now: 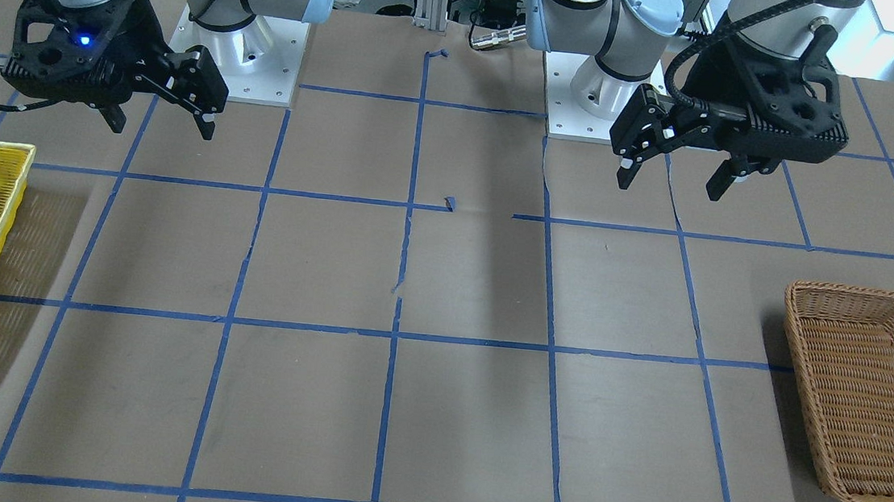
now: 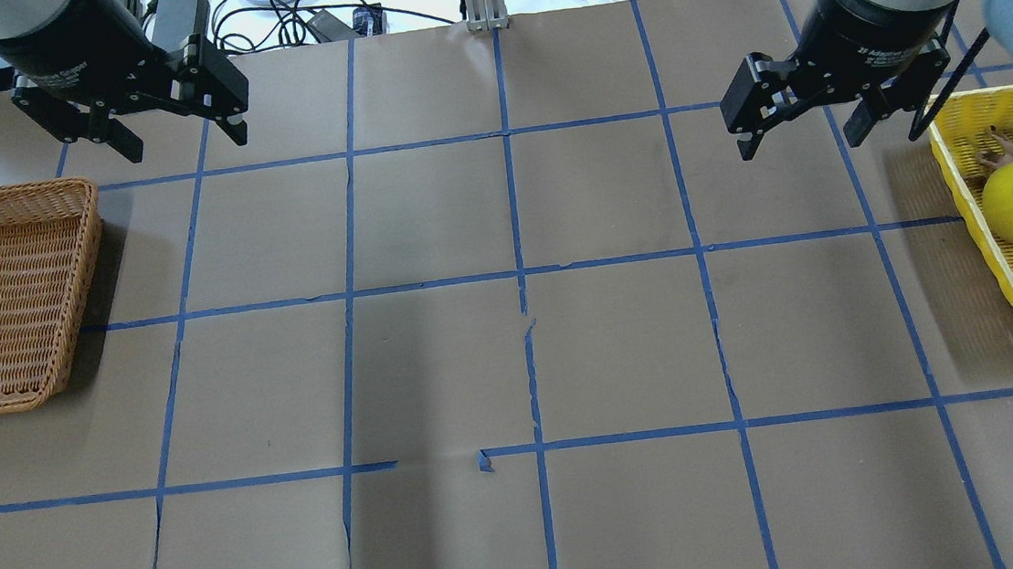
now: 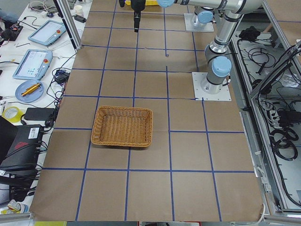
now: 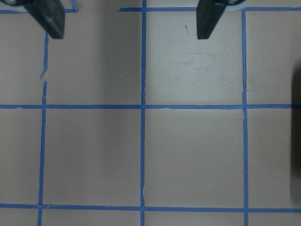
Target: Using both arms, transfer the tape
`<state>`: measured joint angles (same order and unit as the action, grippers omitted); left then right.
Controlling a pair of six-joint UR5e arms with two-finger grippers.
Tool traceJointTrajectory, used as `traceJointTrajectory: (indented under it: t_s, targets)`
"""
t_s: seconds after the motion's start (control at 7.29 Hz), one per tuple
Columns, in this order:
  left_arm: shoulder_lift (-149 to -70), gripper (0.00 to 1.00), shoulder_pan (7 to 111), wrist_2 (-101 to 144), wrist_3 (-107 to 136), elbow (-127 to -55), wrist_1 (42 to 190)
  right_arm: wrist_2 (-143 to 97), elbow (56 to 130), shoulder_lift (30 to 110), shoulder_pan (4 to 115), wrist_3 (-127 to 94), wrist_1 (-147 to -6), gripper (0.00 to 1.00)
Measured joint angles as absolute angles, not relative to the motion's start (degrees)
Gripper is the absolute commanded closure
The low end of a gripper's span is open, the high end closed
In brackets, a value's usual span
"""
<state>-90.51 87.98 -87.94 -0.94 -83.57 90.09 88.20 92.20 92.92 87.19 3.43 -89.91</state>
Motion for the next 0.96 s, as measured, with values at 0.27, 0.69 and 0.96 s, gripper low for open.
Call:
traceJointTrajectory:
  t_s: [0.27, 0.69, 0.96]
  targets:
    - [-90.45, 0.00, 87.98, -88.03, -0.94, -83.64, 90.09, 88.54, 92.30, 92.75, 87.19, 3.43, -89.19, 0.00]
    - [-90.37, 0.00, 87.98, -87.86, -0.88, -83.70, 90.09, 93.34, 92.47, 90.84, 84.67, 0.12, -89.93, 0.00]
    - [-90.36, 0.00, 87.98, -87.82, -0.88, -83.68, 90.09, 94.97, 92.78, 87.84, 76.87, 0.33, -99.30, 0.00]
